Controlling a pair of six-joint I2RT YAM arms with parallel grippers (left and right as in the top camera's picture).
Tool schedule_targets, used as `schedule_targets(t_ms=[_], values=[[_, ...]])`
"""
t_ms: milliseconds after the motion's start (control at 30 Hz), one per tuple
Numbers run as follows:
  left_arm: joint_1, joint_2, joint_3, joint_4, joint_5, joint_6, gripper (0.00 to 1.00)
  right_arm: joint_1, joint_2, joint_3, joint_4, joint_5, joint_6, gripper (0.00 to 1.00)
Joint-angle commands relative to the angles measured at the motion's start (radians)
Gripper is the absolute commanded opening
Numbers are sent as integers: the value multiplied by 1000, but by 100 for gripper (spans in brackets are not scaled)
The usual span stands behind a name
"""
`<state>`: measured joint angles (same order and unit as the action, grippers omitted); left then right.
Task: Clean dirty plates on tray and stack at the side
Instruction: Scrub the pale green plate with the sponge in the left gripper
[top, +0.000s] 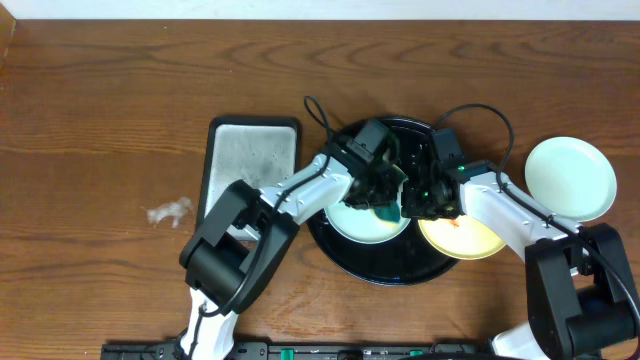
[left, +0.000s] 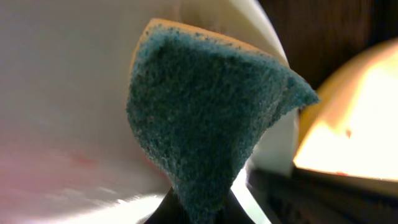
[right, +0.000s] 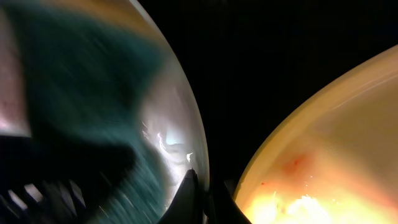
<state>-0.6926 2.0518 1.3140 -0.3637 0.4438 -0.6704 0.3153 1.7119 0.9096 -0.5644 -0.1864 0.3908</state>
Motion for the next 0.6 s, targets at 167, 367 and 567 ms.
schedule_targets(t_ms=[167, 367, 567], values=[[-16, 29, -35, -86, 92, -3, 7, -1, 34, -9, -5, 40, -9, 1], [61, 23, -32, -254, -171, 51, 7, -1, 34, -9, -5, 40, -9, 1], [112, -9, -10, -335, -519, 90, 7, 0, 34, -9, -8, 39, -9, 1]])
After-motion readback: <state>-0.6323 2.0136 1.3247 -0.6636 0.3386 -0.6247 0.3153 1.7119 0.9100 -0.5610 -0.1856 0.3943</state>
